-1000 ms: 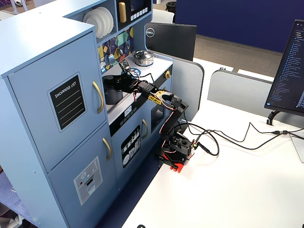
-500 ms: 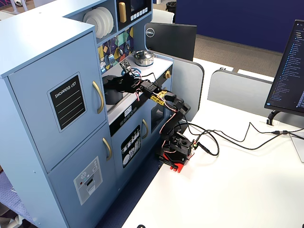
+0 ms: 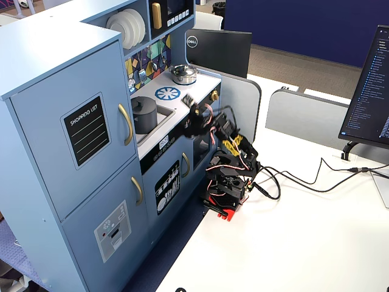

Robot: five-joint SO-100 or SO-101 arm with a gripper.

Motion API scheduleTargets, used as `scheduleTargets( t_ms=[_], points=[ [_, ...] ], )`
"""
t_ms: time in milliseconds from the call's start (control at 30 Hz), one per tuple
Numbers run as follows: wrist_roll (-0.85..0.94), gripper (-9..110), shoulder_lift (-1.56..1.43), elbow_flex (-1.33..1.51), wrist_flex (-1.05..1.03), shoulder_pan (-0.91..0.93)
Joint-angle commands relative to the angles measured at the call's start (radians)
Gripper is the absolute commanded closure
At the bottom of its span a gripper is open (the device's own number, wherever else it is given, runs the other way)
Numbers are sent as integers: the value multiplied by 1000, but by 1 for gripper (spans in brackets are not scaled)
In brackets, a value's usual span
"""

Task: Pick up the lid from the counter and put it on the gray recipient

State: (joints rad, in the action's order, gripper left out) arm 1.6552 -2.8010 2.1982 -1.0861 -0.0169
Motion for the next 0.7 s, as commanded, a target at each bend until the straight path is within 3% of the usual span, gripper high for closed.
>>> scheduleTargets(
  t_ms=[0, 67, 133, 300, 667],
  points=[
    [-46, 102, -20, 293, 287, 74],
    [0, 102, -25, 446, 397, 78],
    [-15, 102, -92, 555, 379, 58],
    [-29, 102, -374, 680, 25, 35],
    [-28, 102, -376, 802, -405, 43]
  ],
)
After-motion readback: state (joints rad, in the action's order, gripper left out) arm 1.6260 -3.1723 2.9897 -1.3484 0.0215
